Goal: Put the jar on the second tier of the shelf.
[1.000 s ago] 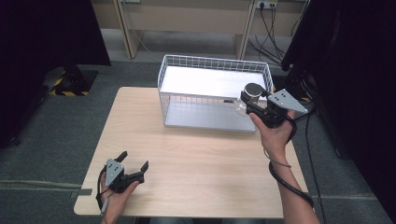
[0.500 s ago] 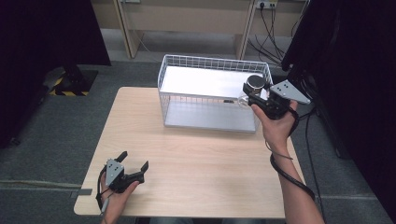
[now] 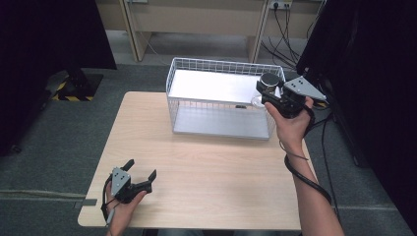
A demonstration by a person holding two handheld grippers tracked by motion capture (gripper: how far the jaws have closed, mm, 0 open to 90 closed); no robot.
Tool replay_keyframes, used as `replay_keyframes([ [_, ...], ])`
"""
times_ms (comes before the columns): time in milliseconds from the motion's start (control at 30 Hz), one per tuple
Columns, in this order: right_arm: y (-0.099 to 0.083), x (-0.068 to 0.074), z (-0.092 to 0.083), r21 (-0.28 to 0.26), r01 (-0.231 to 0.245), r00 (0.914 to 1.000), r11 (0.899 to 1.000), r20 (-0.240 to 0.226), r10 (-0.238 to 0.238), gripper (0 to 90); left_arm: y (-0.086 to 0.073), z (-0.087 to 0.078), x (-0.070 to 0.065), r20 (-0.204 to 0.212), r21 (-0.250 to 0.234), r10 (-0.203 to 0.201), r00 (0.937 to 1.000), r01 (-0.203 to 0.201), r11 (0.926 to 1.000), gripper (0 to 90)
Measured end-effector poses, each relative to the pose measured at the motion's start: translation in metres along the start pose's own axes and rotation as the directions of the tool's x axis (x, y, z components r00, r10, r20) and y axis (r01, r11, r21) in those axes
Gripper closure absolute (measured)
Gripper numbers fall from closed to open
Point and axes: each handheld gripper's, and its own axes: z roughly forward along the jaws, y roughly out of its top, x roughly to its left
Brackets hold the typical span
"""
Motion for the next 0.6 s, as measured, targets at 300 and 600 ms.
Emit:
replay_keyframes([
  [300,0.003,-0.004,0.008,0.007,-0.007,0.9999,1.0,0.012,0.007,40.3,0.0,0.0,0.0,0.0,-0.001,0.0,1.0,0.0,1.0,5.7],
  [600,0.005,-0.009,0.02,0.018,-0.019,0.9995,1.0,0.027,0.018,40.2,0.0,0.0,0.0,0.001,-0.001,-0.002,1.0,0.002,1.0,5.8],
])
